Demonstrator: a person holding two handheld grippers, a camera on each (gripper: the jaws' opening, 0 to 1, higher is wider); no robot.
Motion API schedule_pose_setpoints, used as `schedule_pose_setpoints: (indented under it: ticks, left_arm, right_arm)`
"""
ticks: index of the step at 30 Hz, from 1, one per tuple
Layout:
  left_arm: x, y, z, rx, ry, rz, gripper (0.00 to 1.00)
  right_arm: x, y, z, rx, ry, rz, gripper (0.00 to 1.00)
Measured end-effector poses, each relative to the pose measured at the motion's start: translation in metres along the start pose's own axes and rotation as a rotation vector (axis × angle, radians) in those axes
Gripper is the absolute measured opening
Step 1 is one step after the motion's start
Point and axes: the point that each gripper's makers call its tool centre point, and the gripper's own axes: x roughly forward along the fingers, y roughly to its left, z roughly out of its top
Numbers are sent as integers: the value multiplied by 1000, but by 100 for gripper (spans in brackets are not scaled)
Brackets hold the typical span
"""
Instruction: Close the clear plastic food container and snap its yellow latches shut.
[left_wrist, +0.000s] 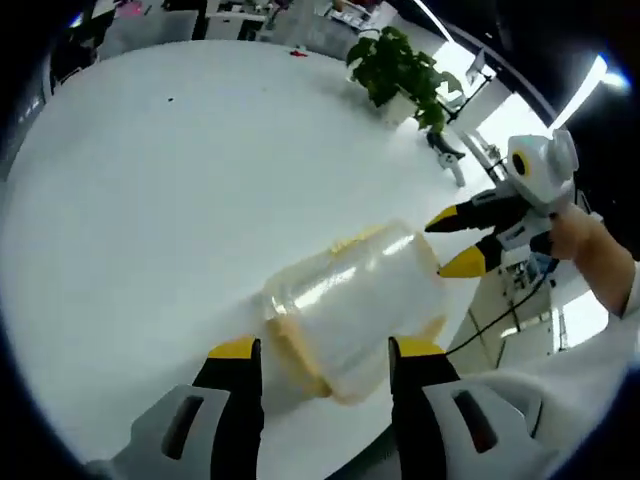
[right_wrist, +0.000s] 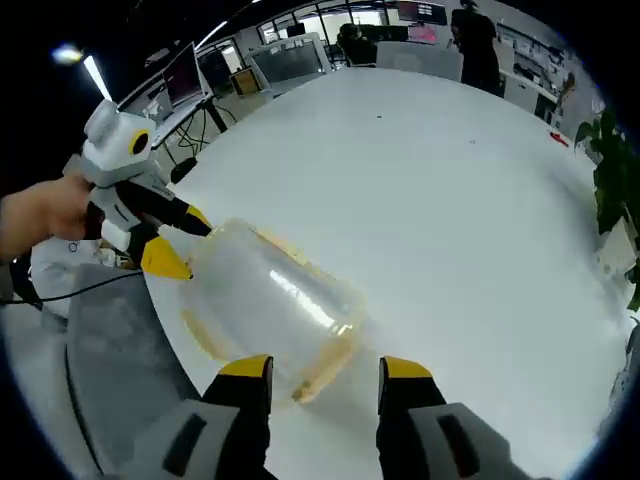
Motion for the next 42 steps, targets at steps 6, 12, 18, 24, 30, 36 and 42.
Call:
schedule_pose_setpoints:
  ticks: [6, 12, 18, 24, 30, 36, 42]
  left_arm:
    - [5, -2, -4, -15, -11, 10, 47]
    - [8, -1, -2, -9, -24, 32, 42]
    - [9, -1, -2, -30, -17, 37, 41]
    - [13, -3, 0, -59, -18, 59, 39]
    - [17, -7, -1, -62, 4, 95, 40]
    - [16, -6, 0, -57, 13, 85, 40]
    - [16, -5, 2, -31, -6, 41, 43]
  right_arm:
    - [10, 7, 0, 54, -7, 8, 42]
    - [13, 14, 1, 76, 22, 14, 42]
    - [14, 15, 1, 89, 35, -15, 42]
    - [18, 17, 4, 141, 60, -44, 42]
    - [21, 18, 4, 146, 63, -70, 44]
    - [23, 17, -2, 175, 47, -60, 44]
    - [22, 18, 1, 176, 33, -55, 46]
